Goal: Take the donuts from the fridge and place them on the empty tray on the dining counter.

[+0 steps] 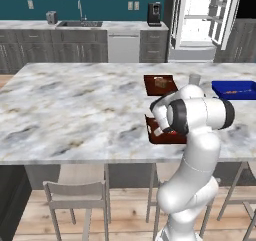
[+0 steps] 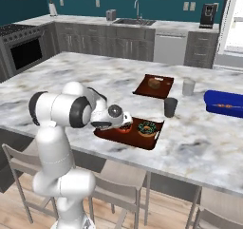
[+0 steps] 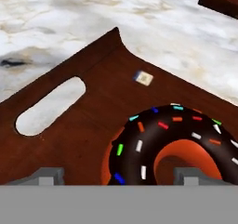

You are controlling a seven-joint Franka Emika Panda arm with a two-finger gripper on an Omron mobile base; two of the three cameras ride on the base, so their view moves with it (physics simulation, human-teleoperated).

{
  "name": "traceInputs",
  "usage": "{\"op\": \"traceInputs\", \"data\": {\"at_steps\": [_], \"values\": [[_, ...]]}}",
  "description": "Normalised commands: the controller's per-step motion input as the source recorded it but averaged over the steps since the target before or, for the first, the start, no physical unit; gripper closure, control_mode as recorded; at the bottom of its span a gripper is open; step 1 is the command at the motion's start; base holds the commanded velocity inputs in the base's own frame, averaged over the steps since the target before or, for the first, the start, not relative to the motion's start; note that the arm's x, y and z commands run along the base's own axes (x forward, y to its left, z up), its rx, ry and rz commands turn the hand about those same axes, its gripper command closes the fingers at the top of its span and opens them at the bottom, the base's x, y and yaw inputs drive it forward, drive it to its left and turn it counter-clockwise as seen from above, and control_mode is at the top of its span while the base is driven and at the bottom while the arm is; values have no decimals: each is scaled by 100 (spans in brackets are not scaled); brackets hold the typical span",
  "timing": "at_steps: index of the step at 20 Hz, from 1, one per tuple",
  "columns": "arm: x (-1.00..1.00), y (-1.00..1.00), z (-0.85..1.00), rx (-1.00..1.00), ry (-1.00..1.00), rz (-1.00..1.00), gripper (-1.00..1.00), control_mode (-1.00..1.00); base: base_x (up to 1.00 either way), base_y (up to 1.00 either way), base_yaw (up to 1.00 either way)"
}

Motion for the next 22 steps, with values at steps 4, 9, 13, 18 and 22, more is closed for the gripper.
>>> {"op": "traceInputs", "data": {"at_steps": [4, 9, 13, 18, 22], "values": [[7, -3, 67, 0, 1, 0, -100, -100, 0, 0, 0], [-1, -16, 97, 0, 0, 0, -100, -100, 0, 0, 0], [-8, -40, 100, 0, 0, 0, -100, -100, 0, 0, 0], [-79, -50, 100, 0, 0, 0, -100, -100, 0, 0, 0], [-100, -47, 99, 0, -4, 0, -100, -100, 0, 0, 0]]}}
